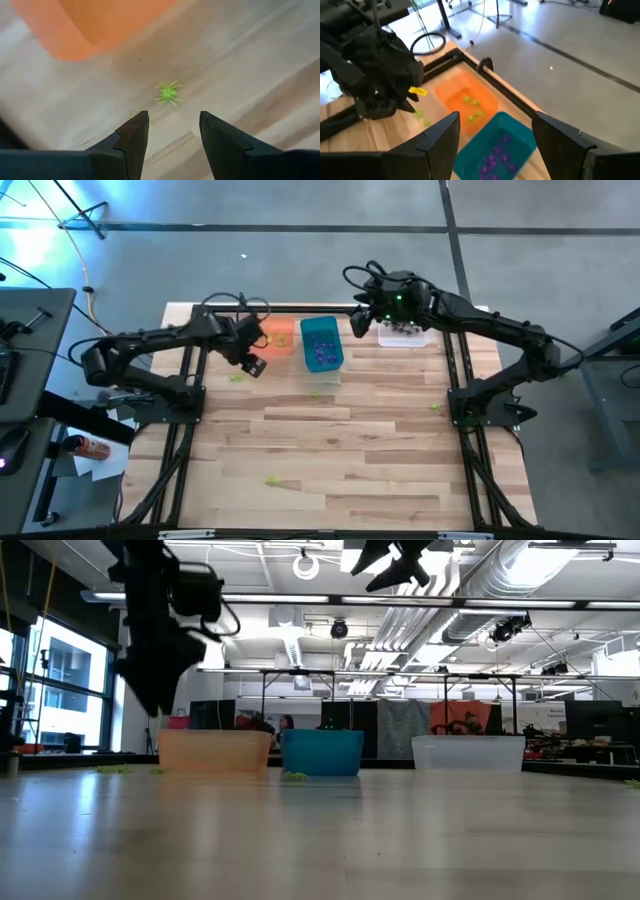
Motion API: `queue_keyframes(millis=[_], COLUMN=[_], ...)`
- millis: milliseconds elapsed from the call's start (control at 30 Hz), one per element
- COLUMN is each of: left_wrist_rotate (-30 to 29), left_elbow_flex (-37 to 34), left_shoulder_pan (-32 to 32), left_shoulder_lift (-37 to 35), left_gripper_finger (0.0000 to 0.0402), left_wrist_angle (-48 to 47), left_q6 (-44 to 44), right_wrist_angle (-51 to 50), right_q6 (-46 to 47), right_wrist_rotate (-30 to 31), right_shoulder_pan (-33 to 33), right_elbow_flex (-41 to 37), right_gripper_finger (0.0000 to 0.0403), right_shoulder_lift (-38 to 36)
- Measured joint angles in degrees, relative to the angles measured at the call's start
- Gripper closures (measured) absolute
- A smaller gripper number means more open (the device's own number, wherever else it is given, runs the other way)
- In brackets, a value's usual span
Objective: Sort Halloween decoration
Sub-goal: Put the green spider toy into the orange bin
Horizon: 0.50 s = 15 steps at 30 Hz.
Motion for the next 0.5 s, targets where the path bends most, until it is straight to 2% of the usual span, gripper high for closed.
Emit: queue_keyframes(millis=[200, 500], left_wrist_rotate=[0.76, -0.08], left_elbow_flex=[-9.00, -15.11], left_shoulder_pan=[-0.12, -0.03], left_shoulder_lift=[0.20, 0.38], left_gripper_finger=[0.0239, 0.0239], left_wrist_angle=[13.02, 21.23], left_q6=[-1.82, -2.87], right_wrist_angle=[-1.09, -0.11], right_q6=[0.78, 1.11], right_wrist_rotate=[-0.52, -0.54], right_shoulder_pan=[0.06, 0.06], right_elbow_flex=[-0.02, -0.02], right_gripper_finger=[0.0159, 0.0159], right_shoulder_lift=[1.55, 1.70])
